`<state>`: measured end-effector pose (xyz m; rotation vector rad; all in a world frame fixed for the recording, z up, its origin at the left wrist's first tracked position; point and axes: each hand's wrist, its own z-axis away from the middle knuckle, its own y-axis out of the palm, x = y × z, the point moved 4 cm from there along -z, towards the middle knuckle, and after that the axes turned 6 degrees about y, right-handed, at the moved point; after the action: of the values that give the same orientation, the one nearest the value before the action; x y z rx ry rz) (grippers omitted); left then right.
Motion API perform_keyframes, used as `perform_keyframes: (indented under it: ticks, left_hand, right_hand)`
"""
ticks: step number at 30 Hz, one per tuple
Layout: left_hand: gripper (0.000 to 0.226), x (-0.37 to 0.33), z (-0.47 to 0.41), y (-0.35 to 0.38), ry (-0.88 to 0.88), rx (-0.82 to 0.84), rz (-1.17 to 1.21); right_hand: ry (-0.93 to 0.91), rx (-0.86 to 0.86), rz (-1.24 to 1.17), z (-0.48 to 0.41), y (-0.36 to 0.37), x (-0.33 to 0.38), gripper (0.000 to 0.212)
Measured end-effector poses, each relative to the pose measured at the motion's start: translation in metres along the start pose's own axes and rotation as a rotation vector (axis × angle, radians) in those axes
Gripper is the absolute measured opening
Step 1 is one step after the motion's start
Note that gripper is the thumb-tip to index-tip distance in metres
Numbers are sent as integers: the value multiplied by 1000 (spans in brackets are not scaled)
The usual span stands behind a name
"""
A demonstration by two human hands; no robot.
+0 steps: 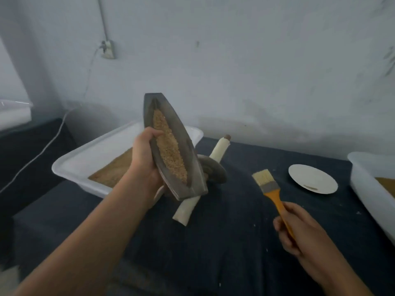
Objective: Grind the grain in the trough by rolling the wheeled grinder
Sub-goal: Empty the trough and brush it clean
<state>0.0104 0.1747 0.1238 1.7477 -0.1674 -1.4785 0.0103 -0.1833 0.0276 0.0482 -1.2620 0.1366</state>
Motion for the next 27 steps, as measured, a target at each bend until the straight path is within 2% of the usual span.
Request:
perform_keyframes:
  ticks: [3,5,7,11,14,19,23,27]
  left_hand:
    - [62,-38,-30,-25,84,-9,-53]
    - [57,-57,-50,-46,133,-30,-89]
    - [46,-71,-68,-69,174,-62,-137]
    - [44,-87,-96,-105,211,-113,-248]
    - [36,-89,-110,-113,219,-137,-294]
    - [27,-87,-119,-117,235,-208,-266]
    - [43,-96,-125,-113,247,-214,-343]
    - [68,-106,-129,-101,269,-172,-412]
  right_hand:
    - [-83,77,-31,2,29,25,24]
    - [-130,120,8,-3,52,40,25]
    - [-175,159,104,-12,77,55,24]
    - [-298,290,357,-29,144,99,19]
    - [-411,392,391,-45,203,140,23]
    - [-579,372,496,-75,286,193,34]
    - [-711,321,606,-86,338,219,35]
    - [-713,285,584,-94,365,227,34]
